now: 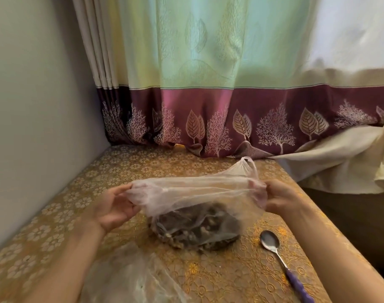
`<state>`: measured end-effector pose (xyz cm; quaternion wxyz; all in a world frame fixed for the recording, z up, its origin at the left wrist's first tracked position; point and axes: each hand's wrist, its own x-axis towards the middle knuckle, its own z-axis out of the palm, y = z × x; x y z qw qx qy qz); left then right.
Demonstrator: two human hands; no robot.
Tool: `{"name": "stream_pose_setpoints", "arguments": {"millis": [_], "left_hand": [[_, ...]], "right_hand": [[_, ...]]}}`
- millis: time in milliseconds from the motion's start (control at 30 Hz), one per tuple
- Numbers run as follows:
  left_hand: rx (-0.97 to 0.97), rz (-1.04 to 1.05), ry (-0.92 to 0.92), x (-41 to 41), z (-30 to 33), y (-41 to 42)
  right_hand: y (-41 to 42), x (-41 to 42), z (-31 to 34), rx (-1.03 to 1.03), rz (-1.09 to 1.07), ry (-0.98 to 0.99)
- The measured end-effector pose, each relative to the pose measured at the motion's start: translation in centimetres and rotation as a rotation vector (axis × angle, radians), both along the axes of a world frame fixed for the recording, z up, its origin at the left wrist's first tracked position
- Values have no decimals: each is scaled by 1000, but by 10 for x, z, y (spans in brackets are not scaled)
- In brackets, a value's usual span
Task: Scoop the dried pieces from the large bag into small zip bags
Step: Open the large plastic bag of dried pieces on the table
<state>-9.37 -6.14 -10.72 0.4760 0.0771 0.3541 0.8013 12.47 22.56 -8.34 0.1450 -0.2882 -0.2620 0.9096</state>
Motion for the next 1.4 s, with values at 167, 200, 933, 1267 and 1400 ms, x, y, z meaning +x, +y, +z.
{"name": "stream_pose_setpoints", "arguments": {"millis": [167,200,933,1267,1400], "left_hand": [[160,78,-92,1,-4,4],[83,59,-102,4,-2,4],[-1106,54,1976,52,-2,32],[-1032,316,1484,31,-18,36],[-1242,298,1495,23,-29,44]], "right_hand": [[-2,-8,10,-73,-18,43],[-2,-7,8,-32,-9,2],[-72,-24,-19,1842,267,-1163],[-48,-23,-45,1692,178,-1026],[-46,-27,-38,1437,132,-785]]}}
